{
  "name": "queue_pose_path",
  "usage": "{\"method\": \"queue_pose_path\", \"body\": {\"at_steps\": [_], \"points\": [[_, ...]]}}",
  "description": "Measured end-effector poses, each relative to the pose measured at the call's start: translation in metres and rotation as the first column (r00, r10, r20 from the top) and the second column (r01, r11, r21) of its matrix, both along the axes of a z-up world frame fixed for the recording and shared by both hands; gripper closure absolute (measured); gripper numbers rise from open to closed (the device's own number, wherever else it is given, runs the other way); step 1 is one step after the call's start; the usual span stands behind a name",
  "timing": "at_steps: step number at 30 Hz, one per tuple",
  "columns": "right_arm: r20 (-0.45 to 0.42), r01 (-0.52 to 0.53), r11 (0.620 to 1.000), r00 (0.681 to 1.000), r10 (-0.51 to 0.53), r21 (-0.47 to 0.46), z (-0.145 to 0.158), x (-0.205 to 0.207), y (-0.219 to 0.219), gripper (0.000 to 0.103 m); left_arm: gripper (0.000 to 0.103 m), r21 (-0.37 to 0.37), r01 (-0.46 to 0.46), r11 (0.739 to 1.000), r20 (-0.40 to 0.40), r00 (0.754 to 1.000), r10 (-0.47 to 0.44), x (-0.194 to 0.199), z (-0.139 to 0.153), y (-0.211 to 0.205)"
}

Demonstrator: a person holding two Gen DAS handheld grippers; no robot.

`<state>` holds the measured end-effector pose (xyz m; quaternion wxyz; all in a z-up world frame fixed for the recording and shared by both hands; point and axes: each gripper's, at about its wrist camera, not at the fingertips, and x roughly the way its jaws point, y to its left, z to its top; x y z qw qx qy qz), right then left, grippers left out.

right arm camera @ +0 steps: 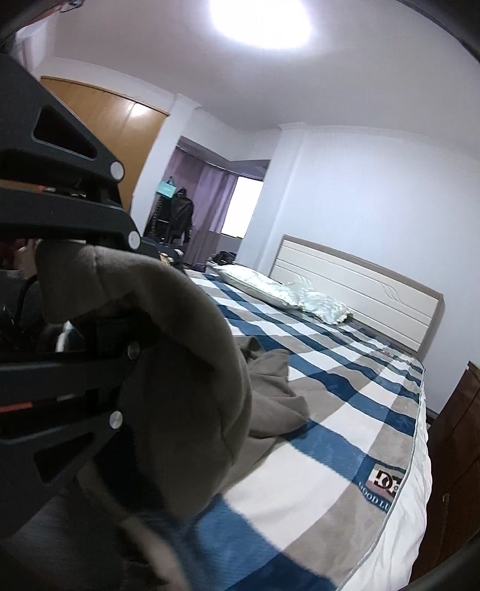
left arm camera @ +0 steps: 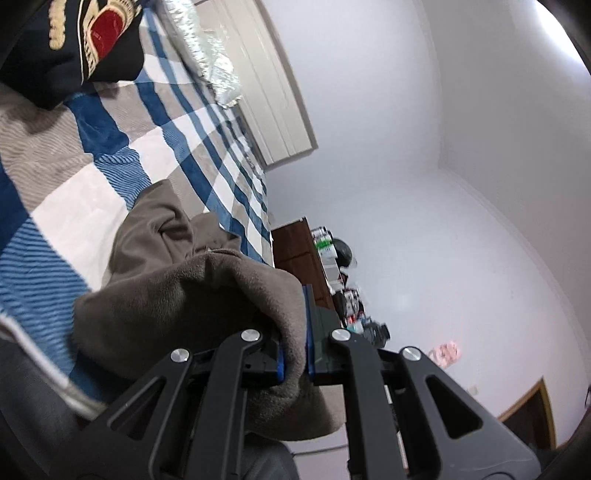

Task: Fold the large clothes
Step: 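Lift the hem with both grippers and fold it toward the collar, then release the hem onto the jacket and open both grippers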

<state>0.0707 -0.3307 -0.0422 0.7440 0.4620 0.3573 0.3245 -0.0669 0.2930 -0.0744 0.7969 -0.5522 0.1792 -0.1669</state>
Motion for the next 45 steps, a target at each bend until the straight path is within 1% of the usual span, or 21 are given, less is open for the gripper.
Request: {"method": "queue_pose_path", "body": {"at_steps": [2,4,6,8,10,13,16,18,20,23,25,28,29,32,34,36,38,40,41,43,45], "points": [[-0.007,0.016,1.000,1.000,-0.016,0.014,-0.001,0.026,0.006,0.086,0.095,-0.012,-0.014,1.000,-0.018,1.000,0.014,0.025,0.000,0.004],[-0.014,0.030,0.999,0.999,-0.030,0.010,-0.002,0.049,0.012,0.086,0.095,-0.007,-0.029,1.000,-0.029,0.999,0.028,0.046,0.000,0.009],[-0.021,0.040,0.999,0.999,-0.040,0.007,-0.005,0.077,0.021,0.086,0.095,-0.011,-0.053,0.999,-0.060,0.997,0.052,0.071,-0.003,0.015],[-0.030,0.041,0.999,0.999,-0.041,-0.009,-0.010,0.101,0.030,0.086,0.095,-0.029,-0.076,0.997,-0.103,0.992,0.073,0.091,-0.013,0.021],[-0.055,0.049,0.998,0.997,-0.051,-0.032,-0.020,0.132,0.042,0.086,0.095,-0.051,-0.101,0.994,-0.148,0.985,0.093,0.117,-0.030,0.030],[-0.089,0.053,0.997,0.994,-0.057,-0.051,-0.034,0.168,0.056,0.086,0.095,-0.040,-0.138,0.990,-0.203,0.971,0.128,0.154,-0.055,0.040],[-0.093,0.047,0.995,0.994,-0.055,-0.086,-0.044,0.205,0.070,0.086,0.095,-0.043,-0.166,0.985,-0.243,0.958,0.151,0.184,-0.075,0.049],[-0.096,0.043,0.994,0.994,-0.053,-0.104,-0.051,0.231,0.080,0.086,0.095,-0.021,-0.186,0.982,-0.268,0.948,0.174,0.209,-0.087,0.054],[-0.095,0.042,0.991,0.994,-0.054,-0.125,-0.057,0.254,0.088,0.086,0.095,0.000,-0.196,0.981,-0.279,0.942,0.188,0.229,-0.094,0.059],[-0.094,0.046,0.988,0.994,-0.061,-0.146,-0.072,0.294,0.101,0.086,0.095,0.044,-0.210,0.977,-0.296,0.931,0.214,0.270,-0.108,0.067],[-0.097,0.052,0.985,0.993,-0.069,-0.167,-0.083,0.316,0.106,0.086,0.095,0.081,-0.213,0.974,-0.305,0.925,0.228,0.291,-0.115,0.069],[-0.104,0.051,0.972,0.992,-0.077,-0.229,-0.105,0.347,0.114,0.086,0.095,0.159,-0.207,0.965,-0.319,0.914,0.249,0.324,-0.130,0.070],[-0.105,0.047,0.969,0.992,-0.075,-0.243,-0.111,0.353,0.116,0.087,0.095,0.193,-0.204,0.960,-0.327,0.909,0.258,0.336,-0.137,0.070],[-0.105,0.033,0.960,0.992,-0.064,-0.277,-0.139,0.376,0.121,0.087,0.095,0.239,-0.201,0.950,-0.351,0.894,0.277,0.358,-0.158,0.070],[-0.096,0.033,0.953,0.993,-0.065,-0.302,-0.151,0.385,0.123,0.087,0.095,0.272,-0.194,0.943,-0.353,0.891,0.285,0.369,-0.169,0.069],[-0.096,0.034,0.951,0.993,-0.067,-0.307,-0.168,0.393,0.123,0.087,0.094,0.310,-0.179,0.934,-0.361,0.886,0.289,0.381,-0.178,0.067],[-0.116,0.026,0.956,0.991,-0.063,-0.294,-0.193,0.402,0.122,0.087,0.094,0.306,-0.167,0.937,-0.386,0.878,0.282,0.393,-0.192,0.067],[-0.134,0.027,0.970,0.989,-0.061,-0.242,-0.213,0.405,0.119,0.088,0.092,0.271,-0.159,0.949,-0.420,0.868,0.265,0.405,-0.212,0.071],[-0.132,0.032,0.973,0.989,-0.063,-0.228,-0.216,0.405,0.118,0.089,0.092,0.275,-0.154,0.949,-0.427,0.865,0.264,0.408,-0.215,0.071],[-0.122,0.027,0.969,0.991,-0.058,-0.244,-0.216,0.404,0.120,0.089,0.092,0.322,-0.128,0.938,-0.438,0.858,0.267,0.413,-0.212,0.067],[-0.142,0.014,0.971,0.989,-0.049,-0.238,-0.215,0.404,0.119,0.088,0.092,0.322,-0.118,0.939,-0.446,0.856,0.261,0.412,-0.208,0.067]]}}
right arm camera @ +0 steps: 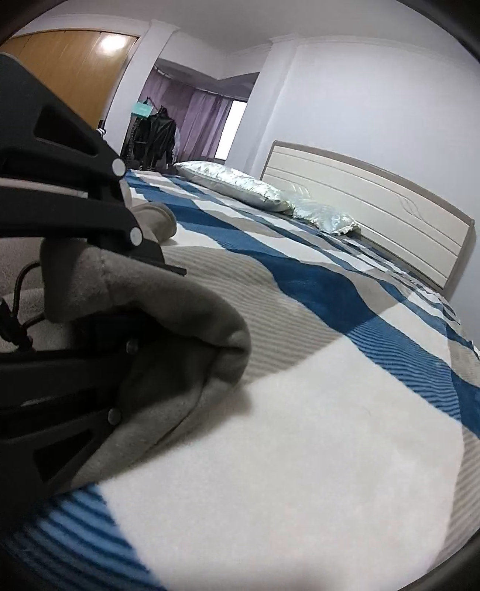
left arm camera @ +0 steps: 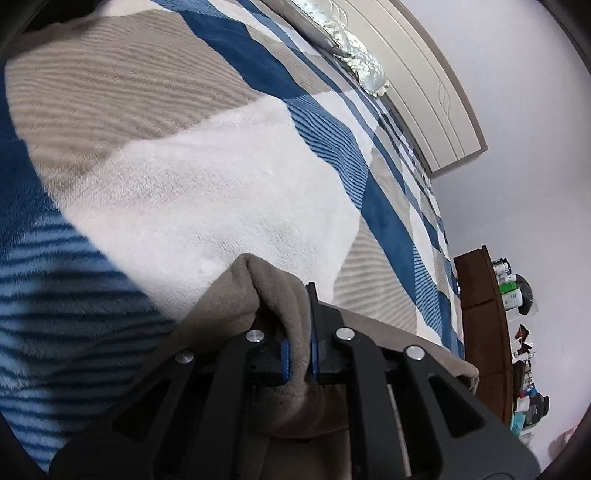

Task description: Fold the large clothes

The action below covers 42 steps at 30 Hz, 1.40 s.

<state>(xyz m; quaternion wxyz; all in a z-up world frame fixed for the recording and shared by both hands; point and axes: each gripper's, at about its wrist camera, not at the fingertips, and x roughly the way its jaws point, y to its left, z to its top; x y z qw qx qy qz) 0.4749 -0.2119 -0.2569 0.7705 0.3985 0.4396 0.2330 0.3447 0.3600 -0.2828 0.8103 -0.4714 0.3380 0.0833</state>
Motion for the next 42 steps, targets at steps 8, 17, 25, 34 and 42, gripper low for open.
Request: {"method": "queue_pose_path", "body": {"at_steps": [8,17,25,34,42], "points": [[-0.031,-0.079,0.991,0.997,0.076,-0.112,0.084,-0.032,0.008,0.055,0.049,-0.017,0.147,0.989,0.001,0.989,-0.147,-0.020,0.058,-0.015],[0.030,-0.155,0.962,0.986,0.165,-0.224,0.157,-0.099,0.010,0.046,0.039,-0.017,0.254,0.967,0.030,0.967,-0.253,-0.088,0.110,-0.054],[0.042,-0.272,0.923,0.955,0.294,-0.273,0.173,-0.163,0.059,0.046,0.039,0.060,0.339,0.939,0.012,0.940,-0.341,-0.152,0.099,-0.103],[0.095,-0.334,0.780,0.890,0.446,-0.530,0.174,-0.181,0.163,0.049,0.039,0.421,0.338,0.842,-0.004,0.929,-0.371,-0.178,0.109,-0.142],[-0.020,-0.380,0.599,0.855,0.518,-0.705,0.118,-0.137,0.242,0.103,0.050,0.522,0.354,0.776,-0.057,0.922,-0.383,-0.166,0.098,-0.145]]}}
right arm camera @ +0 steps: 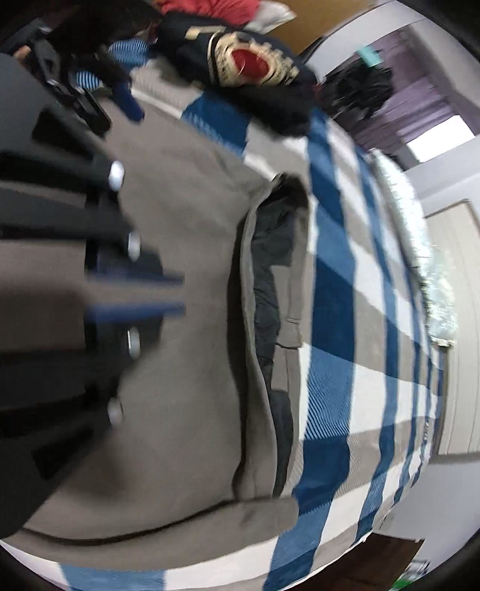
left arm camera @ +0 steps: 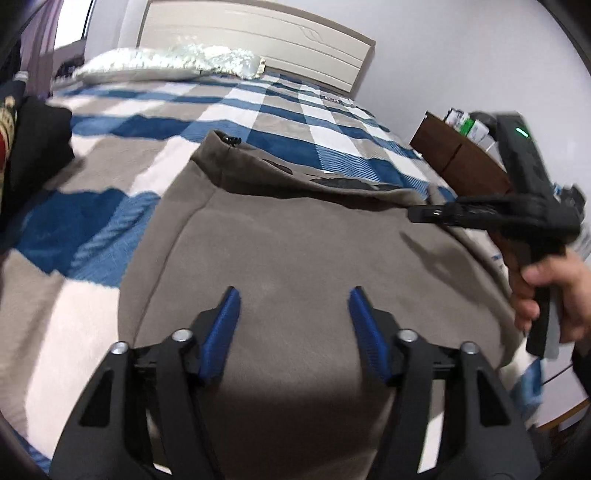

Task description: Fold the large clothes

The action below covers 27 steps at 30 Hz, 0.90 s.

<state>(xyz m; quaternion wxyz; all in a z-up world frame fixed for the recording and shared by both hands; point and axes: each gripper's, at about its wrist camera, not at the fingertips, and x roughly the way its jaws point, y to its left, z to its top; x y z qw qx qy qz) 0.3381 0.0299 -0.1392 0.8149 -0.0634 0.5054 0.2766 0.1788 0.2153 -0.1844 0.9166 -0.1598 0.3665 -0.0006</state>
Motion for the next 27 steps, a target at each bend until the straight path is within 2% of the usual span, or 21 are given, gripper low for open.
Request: {"method": "queue_pose_path", "body": {"at_steps": [3,5,8,18,24,27], "points": [[-0.015,0.029,0.999,0.999,-0.029,-0.014,-0.015,0.013,0.008,0.103,0.059,-0.005,0.002,1.000,0.006,1.000,-0.002,0.000,-0.002,-0.001],[-0.025,0.051,0.999,0.998,-0.052,-0.016,-0.023,0.024,0.014,0.103,0.070,-0.009,-0.001,1.000,0.008,1.000,0.001,0.001,-0.001,0.000],[-0.041,0.064,0.998,0.997,-0.065,-0.014,-0.030,0.039,0.023,0.103,0.078,-0.043,-0.007,0.999,0.010,1.000,0.008,0.002,-0.003,0.003],[-0.002,0.119,0.993,0.993,-0.119,-0.004,-0.031,0.109,0.058,0.103,0.079,-0.032,-0.004,0.999,-0.014,1.000,0.003,0.006,-0.007,0.001],[-0.085,0.174,0.984,0.981,-0.177,-0.034,-0.062,0.142,0.072,0.103,0.079,-0.042,0.006,0.999,-0.031,0.999,-0.007,0.008,-0.010,0.002],[-0.095,0.199,0.979,0.975,-0.203,-0.051,-0.076,0.148,0.076,0.103,0.079,-0.032,0.007,0.999,-0.031,0.999,-0.008,0.008,-0.011,0.002]]}}
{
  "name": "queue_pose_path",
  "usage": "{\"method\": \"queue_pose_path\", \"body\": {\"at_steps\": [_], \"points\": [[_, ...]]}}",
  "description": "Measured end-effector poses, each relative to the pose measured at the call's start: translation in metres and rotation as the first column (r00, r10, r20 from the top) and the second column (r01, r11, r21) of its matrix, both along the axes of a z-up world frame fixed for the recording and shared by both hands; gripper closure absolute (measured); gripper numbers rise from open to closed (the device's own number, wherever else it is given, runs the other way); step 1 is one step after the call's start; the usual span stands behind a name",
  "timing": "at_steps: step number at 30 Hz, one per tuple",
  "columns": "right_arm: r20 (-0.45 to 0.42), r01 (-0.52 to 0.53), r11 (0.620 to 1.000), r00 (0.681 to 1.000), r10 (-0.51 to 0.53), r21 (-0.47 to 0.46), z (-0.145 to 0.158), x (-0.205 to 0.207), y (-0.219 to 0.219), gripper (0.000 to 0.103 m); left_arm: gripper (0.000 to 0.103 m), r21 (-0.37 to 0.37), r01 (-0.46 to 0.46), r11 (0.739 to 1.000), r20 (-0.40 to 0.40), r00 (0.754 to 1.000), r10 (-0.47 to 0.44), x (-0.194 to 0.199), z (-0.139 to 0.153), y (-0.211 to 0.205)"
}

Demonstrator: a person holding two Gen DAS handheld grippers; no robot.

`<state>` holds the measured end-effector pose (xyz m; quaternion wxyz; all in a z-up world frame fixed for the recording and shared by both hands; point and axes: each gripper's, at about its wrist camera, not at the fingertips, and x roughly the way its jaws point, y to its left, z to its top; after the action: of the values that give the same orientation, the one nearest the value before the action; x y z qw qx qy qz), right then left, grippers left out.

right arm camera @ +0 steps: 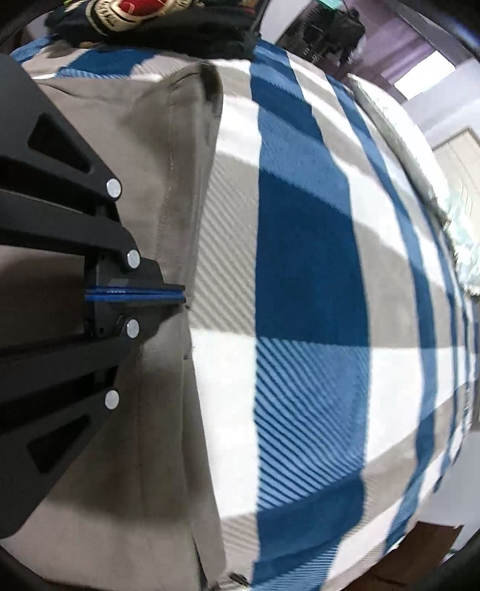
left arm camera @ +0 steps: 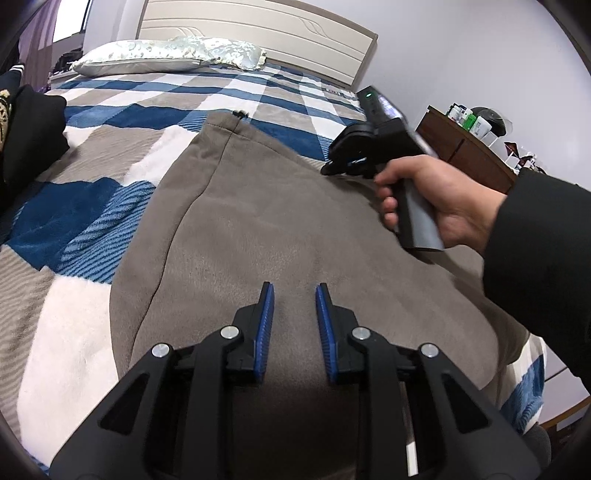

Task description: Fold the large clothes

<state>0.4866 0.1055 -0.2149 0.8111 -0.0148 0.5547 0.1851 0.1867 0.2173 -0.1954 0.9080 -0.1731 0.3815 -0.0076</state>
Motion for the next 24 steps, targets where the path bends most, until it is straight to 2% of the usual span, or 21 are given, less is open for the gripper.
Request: {"method": "queue_pose_path", "body": {"at_steps": [4,7,12,17,21,24], "points": [[0.023,-0.028,0.999,0.999,0.029,-0.038,0.013,-0.005,0.009,0.103,0.080,-0.004,0.001,1.000,-0.006,1.000,-0.001,0.000,-0.002,0.000],[0.062,-0.126,0.992,0.990,0.124,0.017,0.040,-0.025,0.024,0.103,0.080,0.003,0.000,1.000,-0.008,1.000,0.000,0.000,-0.003,-0.002],[0.062,-0.276,0.957,0.961,0.271,0.093,0.075,-0.088,0.031,0.103,0.079,0.003,0.003,1.000,-0.013,1.000,-0.003,0.001,-0.004,-0.002],[0.078,-0.321,0.946,0.945,0.317,0.053,0.100,-0.146,-0.014,0.103,0.079,0.004,0.007,1.000,-0.025,1.000,-0.006,0.002,-0.005,-0.003],[0.052,-0.288,0.957,0.956,0.289,-0.024,0.115,-0.183,-0.069,0.103,0.080,-0.001,0.003,1.000,-0.031,1.000,-0.003,0.002,-0.005,-0.002],[0.047,-0.227,0.972,0.972,0.229,-0.056,0.122,-0.212,-0.122,0.103,0.080,-0.011,0.001,1.000,-0.041,0.999,-0.001,0.003,-0.006,-0.001]]}}
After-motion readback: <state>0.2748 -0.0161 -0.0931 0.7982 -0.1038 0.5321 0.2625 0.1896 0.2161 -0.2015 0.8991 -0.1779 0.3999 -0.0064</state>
